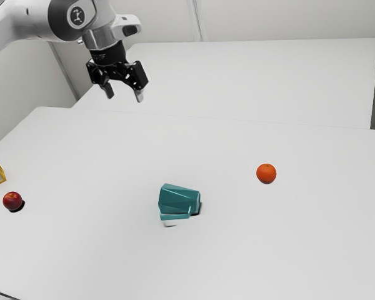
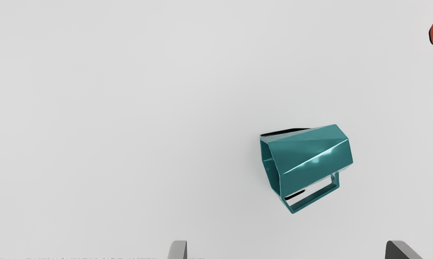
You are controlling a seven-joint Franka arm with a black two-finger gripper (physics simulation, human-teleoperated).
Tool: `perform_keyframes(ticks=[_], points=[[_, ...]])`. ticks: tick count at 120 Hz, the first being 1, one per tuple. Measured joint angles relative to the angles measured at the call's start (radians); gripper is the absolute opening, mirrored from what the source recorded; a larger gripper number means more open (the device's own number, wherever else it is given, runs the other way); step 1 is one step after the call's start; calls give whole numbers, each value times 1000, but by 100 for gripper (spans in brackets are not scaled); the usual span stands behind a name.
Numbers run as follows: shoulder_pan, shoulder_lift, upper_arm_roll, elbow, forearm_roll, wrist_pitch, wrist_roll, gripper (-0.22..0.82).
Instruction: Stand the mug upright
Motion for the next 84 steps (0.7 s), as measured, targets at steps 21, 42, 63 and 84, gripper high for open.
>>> perform_keyframes(ticks=[21,42,63,84], points=[[18,0,-3,0,2,-17,-4,60],[28,-15,-5,-21,-17,-46,-5,60],[35,-63,-3,-101,-89,-59,-13,60],[42,-138,0,-264,-173,-60,-27,60]])
